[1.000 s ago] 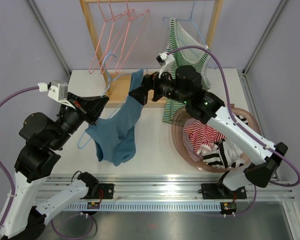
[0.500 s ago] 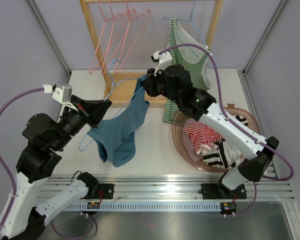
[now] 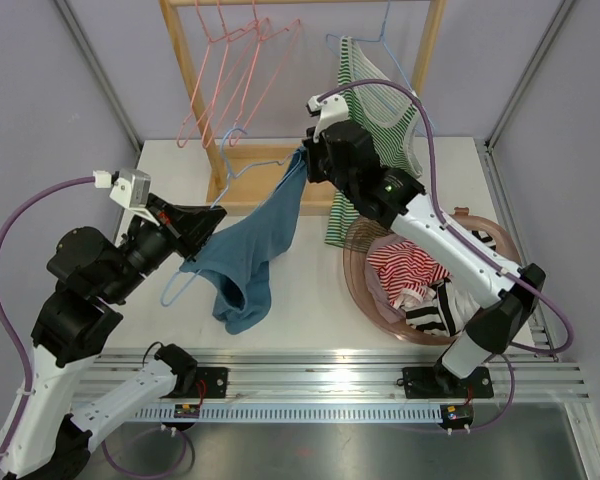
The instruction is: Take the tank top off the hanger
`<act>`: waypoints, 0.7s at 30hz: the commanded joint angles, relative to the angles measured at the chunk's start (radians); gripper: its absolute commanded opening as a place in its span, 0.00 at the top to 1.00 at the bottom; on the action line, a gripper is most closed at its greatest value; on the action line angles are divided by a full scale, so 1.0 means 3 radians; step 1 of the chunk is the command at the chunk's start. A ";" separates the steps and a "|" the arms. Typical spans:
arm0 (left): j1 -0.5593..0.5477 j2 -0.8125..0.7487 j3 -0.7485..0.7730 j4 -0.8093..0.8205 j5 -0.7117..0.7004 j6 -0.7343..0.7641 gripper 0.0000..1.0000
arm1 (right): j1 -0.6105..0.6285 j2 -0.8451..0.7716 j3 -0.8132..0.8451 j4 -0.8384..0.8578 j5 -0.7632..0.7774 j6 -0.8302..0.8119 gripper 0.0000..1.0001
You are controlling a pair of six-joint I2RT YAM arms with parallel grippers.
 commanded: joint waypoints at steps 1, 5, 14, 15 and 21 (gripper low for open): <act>-0.0012 -0.0064 0.0049 0.0142 0.0226 0.0003 1.00 | -0.0221 0.0127 0.0258 -0.0155 0.0378 -0.0078 1.00; -0.0012 -0.0089 0.0090 0.0208 0.0313 -0.0043 1.00 | -0.0319 0.0220 0.0345 -0.0262 0.0266 -0.0083 1.00; -0.0012 0.0027 -0.0288 0.1673 0.0195 -0.0298 1.00 | -0.0319 -0.0571 -0.0365 0.0136 -0.1372 0.0295 1.00; -0.0012 0.0099 -0.0314 0.1848 0.0231 -0.0319 1.00 | -0.0324 -0.0644 -0.0401 0.0192 -0.1589 0.0412 1.00; -0.0033 0.0631 -0.0391 0.3084 0.0197 -0.0233 1.00 | -0.0319 -0.1017 -0.0402 0.0571 -0.2786 0.0984 1.00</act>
